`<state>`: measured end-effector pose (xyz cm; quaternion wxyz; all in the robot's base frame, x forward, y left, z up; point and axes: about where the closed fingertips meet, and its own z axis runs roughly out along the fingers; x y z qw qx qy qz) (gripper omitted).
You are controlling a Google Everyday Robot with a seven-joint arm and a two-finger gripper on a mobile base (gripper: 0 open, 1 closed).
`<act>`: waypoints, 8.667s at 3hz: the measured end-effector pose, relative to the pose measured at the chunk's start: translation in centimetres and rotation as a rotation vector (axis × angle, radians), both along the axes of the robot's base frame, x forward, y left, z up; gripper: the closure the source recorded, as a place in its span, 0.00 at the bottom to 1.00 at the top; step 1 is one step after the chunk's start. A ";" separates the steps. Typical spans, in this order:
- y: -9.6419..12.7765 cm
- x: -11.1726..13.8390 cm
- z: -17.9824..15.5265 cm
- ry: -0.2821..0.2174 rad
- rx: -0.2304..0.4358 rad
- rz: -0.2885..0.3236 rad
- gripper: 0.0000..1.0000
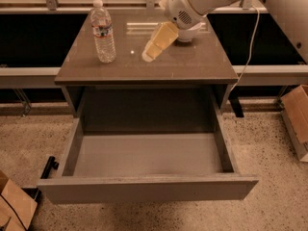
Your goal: Place water bottle into top drawer
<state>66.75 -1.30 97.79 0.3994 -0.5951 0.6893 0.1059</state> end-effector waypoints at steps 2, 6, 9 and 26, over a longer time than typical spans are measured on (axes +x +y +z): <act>7.6 4.8 -3.0 0.006 0.169 0.061 0.00; 18.0 14.2 -7.5 0.072 0.385 0.129 0.26; 13.9 10.4 -3.8 0.010 0.381 0.161 1.00; -3.4 -12.8 -27.6 0.092 0.502 0.266 0.00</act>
Offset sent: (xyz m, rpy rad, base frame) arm 0.0867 0.1115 -0.0542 0.2840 0.0257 0.0804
